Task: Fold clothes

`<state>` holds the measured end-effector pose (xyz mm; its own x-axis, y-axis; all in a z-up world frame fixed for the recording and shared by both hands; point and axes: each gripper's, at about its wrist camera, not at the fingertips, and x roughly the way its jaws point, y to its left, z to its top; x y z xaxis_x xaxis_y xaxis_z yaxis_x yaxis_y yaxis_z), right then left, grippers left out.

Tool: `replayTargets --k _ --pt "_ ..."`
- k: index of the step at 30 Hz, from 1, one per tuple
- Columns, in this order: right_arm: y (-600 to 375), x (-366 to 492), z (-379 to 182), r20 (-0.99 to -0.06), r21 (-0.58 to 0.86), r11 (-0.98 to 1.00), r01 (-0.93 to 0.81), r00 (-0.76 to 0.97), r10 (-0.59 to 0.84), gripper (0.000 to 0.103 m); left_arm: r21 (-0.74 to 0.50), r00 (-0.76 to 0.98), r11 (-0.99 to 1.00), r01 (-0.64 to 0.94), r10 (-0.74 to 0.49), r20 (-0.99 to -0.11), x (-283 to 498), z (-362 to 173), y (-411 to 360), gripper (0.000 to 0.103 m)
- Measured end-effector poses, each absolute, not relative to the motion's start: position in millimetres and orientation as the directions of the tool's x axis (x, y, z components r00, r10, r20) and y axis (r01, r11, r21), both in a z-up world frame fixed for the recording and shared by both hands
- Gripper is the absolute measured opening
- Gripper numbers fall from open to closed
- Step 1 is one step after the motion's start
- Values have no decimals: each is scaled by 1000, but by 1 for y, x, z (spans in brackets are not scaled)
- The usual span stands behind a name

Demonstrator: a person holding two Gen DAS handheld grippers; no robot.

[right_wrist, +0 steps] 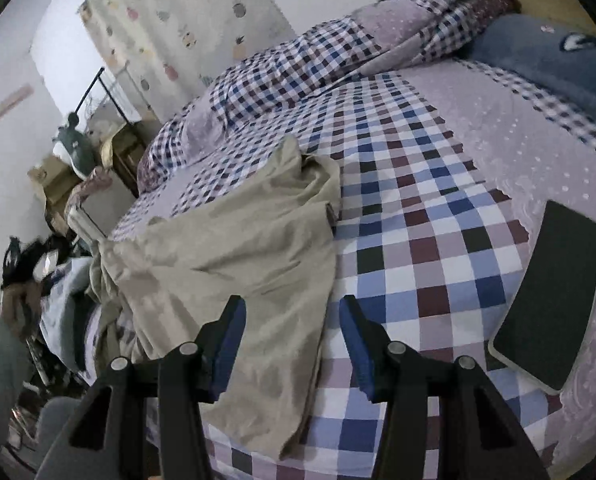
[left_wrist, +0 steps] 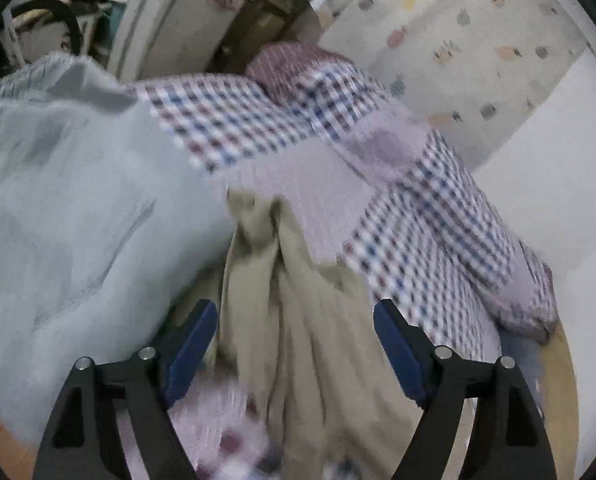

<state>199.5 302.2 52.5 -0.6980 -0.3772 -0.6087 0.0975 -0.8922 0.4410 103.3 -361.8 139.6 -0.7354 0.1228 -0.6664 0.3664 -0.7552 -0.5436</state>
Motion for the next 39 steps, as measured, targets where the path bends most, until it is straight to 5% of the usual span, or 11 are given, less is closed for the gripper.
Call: replayTargets --k 11,21,24,28,39 --pt "281 192 49 -623 408 -897 170 -666 -410 52 -659 -593 -734 164 461 -660 174 96 -188 84" --pt "278 190 43 -632 403 -896 185 -652 -419 52 -681 -519 -657 324 478 -709 121 25 -138 80" --pt "281 190 44 -622 418 -889 186 -655 -429 52 -643 -495 -665 380 441 -748 110 14 -136 56" --pt "288 187 44 -618 437 -883 171 -657 -433 52 -657 -501 -642 395 449 -740 98 8 -145 4" --pt "288 184 40 -627 446 -879 167 -643 -440 52 -555 -664 -658 509 110 -740 72 68 -272 3"
